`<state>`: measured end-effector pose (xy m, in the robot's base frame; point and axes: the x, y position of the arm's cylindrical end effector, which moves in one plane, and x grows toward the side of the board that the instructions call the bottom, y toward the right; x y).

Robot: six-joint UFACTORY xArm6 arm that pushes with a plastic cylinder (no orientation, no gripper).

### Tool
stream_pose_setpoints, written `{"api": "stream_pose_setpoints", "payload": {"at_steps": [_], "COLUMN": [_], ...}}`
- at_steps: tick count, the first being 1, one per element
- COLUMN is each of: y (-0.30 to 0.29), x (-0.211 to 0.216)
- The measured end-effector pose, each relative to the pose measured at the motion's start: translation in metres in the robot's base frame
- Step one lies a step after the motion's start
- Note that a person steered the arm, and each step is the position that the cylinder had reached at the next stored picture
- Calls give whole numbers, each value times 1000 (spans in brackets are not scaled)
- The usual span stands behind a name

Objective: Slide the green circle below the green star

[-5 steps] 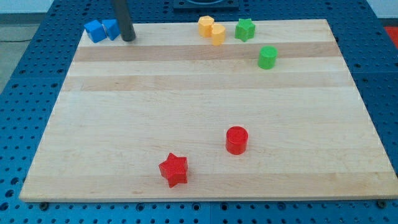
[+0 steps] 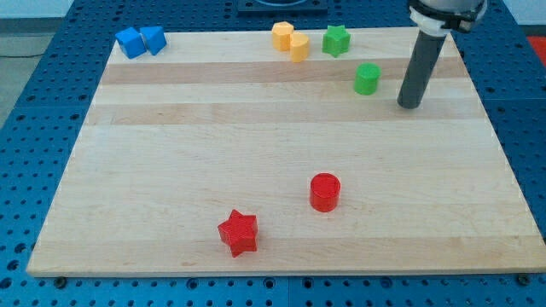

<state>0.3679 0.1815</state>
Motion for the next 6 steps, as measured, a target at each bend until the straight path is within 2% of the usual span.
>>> {"api": "stream_pose_setpoints", "payload": {"at_steps": [1, 2, 4, 5, 6], "y": [-37, -46, -27, -79, -149], "x": [-15, -31, -73, -62, -34]}}
